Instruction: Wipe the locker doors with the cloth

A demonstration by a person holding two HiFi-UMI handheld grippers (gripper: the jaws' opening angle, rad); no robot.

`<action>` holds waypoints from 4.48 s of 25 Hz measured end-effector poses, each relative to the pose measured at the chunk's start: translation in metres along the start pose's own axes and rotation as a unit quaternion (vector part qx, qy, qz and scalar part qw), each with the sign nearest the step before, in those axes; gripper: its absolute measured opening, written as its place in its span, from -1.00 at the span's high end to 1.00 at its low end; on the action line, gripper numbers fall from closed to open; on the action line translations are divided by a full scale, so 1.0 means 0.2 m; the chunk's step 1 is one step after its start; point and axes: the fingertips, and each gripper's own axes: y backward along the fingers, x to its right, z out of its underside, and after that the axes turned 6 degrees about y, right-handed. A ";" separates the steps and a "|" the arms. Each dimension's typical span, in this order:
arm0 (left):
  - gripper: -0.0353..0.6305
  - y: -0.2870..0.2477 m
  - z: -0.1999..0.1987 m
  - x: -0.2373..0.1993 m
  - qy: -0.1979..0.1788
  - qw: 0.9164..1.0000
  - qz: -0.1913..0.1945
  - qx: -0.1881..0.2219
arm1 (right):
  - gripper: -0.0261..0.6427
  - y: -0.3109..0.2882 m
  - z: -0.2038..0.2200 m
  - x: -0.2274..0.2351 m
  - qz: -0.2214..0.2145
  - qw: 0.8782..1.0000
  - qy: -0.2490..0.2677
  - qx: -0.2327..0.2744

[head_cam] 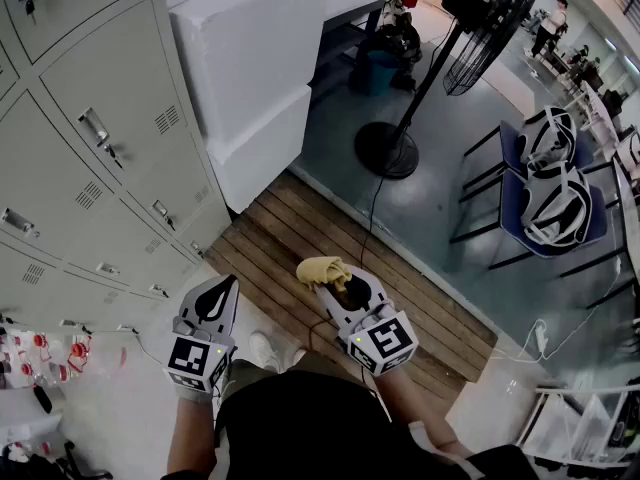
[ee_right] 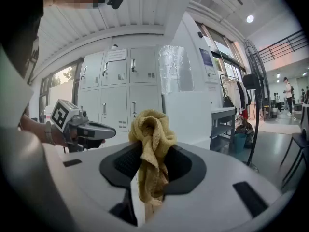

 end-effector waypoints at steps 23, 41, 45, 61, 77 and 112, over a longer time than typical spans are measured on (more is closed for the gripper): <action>0.87 0.10 0.05 -0.85 0.062 0.996 -0.062 0.007 | 0.50 -0.83 -0.13 -0.05 -0.016 0.999 -0.024 -0.030; 0.87 -0.50 -0.26 -1.46 0.143 0.935 -0.325 0.012 | 0.50 -2.14 -0.24 0.52 -0.290 0.948 -0.078 -0.105; 0.87 -0.49 -0.26 -1.46 0.174 0.908 -0.381 0.014 | 0.51 -2.28 -0.21 0.47 -0.344 0.924 -0.094 -0.135; 0.87 -0.06 0.06 -1.23 0.239 0.851 -0.468 0.005 | 0.51 -2.53 0.22 0.12 -0.320 0.923 -0.067 -0.204; 0.87 0.06 0.36 -1.29 0.301 0.814 -0.496 -0.010 | 0.51 -2.87 0.44 0.08 -0.244 0.943 -0.025 -0.223; 0.87 0.11 0.73 -1.46 0.402 0.716 -0.571 0.002 | 0.50 -3.11 1.13 -0.06 -0.256 0.900 0.120 -0.332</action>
